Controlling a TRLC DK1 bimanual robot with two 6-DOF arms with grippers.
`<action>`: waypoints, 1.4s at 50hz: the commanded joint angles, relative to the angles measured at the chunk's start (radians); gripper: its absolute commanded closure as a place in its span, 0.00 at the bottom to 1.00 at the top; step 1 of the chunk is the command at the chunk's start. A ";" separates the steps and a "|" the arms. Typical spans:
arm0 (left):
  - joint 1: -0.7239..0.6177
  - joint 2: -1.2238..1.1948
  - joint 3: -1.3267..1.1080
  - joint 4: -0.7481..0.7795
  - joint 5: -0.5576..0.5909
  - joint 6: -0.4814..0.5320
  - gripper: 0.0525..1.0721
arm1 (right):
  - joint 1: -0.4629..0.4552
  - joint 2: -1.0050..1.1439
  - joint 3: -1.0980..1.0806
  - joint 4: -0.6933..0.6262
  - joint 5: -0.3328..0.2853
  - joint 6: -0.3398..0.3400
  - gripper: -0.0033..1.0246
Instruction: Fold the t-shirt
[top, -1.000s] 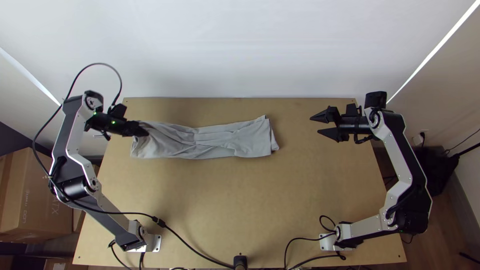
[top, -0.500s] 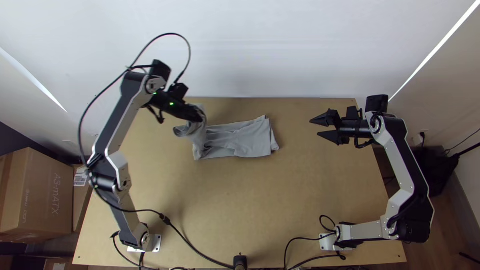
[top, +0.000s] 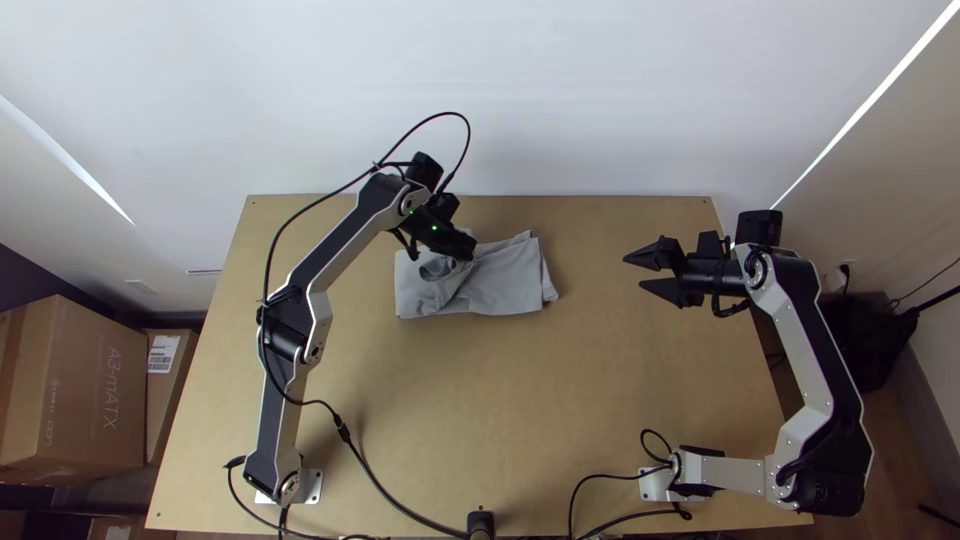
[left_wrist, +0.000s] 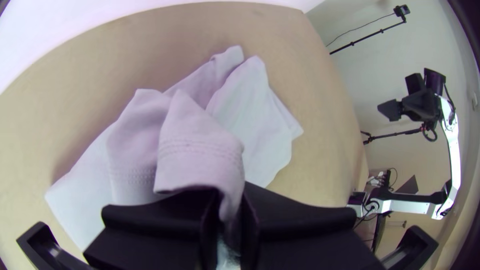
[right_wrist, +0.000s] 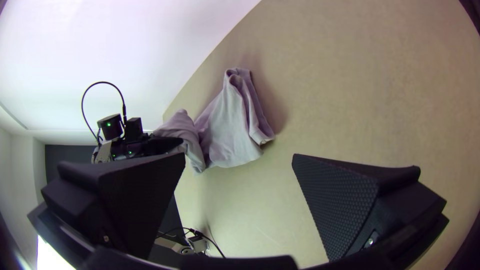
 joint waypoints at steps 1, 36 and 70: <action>-0.035 0.021 0.029 0.071 0.003 -0.073 0.97 | 0.011 -0.041 -0.047 0.018 0.014 0.031 0.04; -0.194 -0.044 0.030 0.493 -0.017 -0.246 0.04 | 0.282 -0.009 -0.220 0.419 0.259 0.117 0.04; 0.172 -0.498 -0.076 0.354 -0.206 -0.167 0.04 | 0.379 0.434 0.122 0.523 0.269 0.023 0.04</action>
